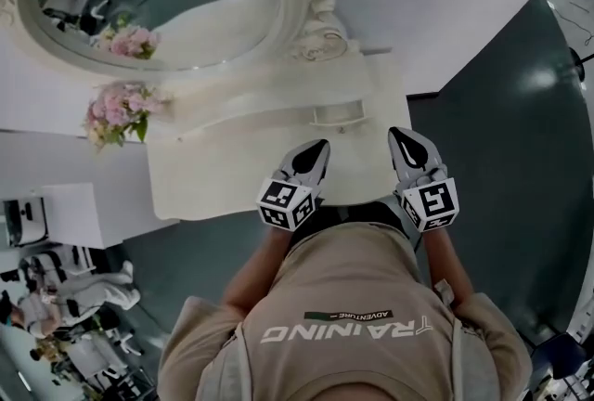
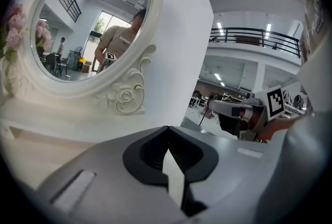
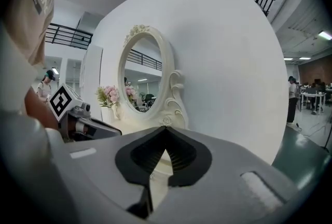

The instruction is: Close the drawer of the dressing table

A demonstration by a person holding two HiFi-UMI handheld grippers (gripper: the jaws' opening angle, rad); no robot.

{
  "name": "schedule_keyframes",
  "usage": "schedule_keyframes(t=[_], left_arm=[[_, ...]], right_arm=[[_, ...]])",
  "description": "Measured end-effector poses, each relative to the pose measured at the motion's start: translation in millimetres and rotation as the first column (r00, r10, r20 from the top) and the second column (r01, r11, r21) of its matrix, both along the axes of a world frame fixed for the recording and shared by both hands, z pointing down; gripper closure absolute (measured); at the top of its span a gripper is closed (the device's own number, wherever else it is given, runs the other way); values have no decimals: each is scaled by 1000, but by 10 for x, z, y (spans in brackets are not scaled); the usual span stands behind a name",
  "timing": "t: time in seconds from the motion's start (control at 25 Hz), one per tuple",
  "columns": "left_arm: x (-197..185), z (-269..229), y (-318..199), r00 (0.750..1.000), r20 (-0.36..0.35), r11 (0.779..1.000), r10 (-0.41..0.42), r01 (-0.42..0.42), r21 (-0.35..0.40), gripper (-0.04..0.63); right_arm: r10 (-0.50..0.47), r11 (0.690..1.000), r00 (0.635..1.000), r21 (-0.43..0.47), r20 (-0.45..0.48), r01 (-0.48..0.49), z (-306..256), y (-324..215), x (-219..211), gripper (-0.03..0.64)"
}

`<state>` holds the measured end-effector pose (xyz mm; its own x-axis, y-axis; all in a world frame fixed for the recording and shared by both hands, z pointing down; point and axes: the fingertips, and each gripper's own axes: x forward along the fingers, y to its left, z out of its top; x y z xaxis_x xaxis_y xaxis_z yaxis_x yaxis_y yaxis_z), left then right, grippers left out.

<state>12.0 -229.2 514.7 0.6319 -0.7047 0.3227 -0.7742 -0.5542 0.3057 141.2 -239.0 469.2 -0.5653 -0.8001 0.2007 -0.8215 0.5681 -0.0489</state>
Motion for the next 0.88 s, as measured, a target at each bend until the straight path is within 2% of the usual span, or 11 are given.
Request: schedule_keyframes(t=[0.24,0.48,0.68,0.88], left_arm=[[172,346,-96,1000,13,995,-3,5,-97,578],[259,903,-222,998,59,977,9,4,-211,578],[304,1295,-279,996,92,956,19,9,-292,578],[346,1671,-277,992,116,924,43,5,-383,578]], right_arm=[[-21,1000,1000,-19,-2,21,127,-82,109,615],[-58,998,998,-35,-36,57,274,-103,81,615],[-75,995,997,-74,-28,73,406,-133,39,615],[-72,993,997,-93,-14,70,430,-186,44,615]])
